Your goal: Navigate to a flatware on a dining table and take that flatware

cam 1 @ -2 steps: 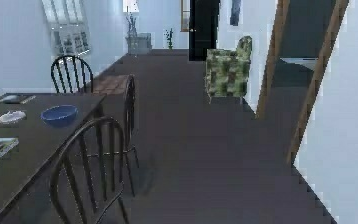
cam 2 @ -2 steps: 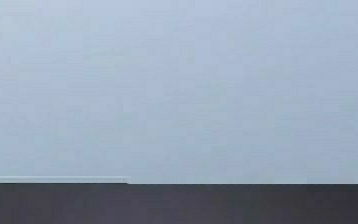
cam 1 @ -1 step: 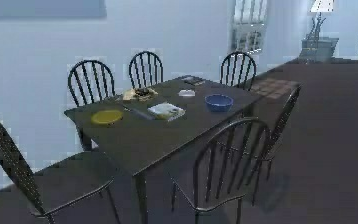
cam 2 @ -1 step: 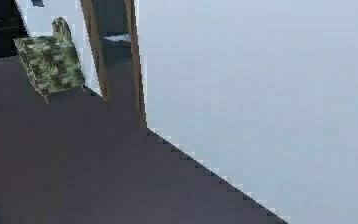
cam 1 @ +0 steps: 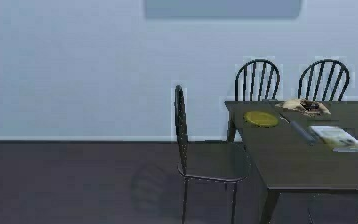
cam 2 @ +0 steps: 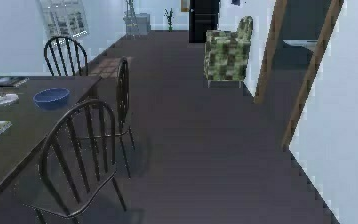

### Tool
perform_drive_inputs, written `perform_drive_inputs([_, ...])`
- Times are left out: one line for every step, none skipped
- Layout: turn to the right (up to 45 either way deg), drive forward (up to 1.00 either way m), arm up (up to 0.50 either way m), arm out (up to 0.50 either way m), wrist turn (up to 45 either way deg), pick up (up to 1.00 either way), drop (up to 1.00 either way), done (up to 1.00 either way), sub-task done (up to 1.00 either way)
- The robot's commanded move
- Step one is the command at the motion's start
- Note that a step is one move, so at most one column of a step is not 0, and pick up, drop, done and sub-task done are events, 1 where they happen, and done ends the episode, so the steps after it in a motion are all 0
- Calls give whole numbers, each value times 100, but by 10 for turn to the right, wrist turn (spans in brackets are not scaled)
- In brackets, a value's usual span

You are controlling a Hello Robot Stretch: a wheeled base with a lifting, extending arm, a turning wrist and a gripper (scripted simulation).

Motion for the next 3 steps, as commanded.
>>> perform_drive_inputs([-210,0,0,0,0,0,0,0,0])
perform_drive_inputs([0,25,0,0,0,0,0,0,0])
perform_drive_inputs([-330,0,0,0,0,0,0,0,0])
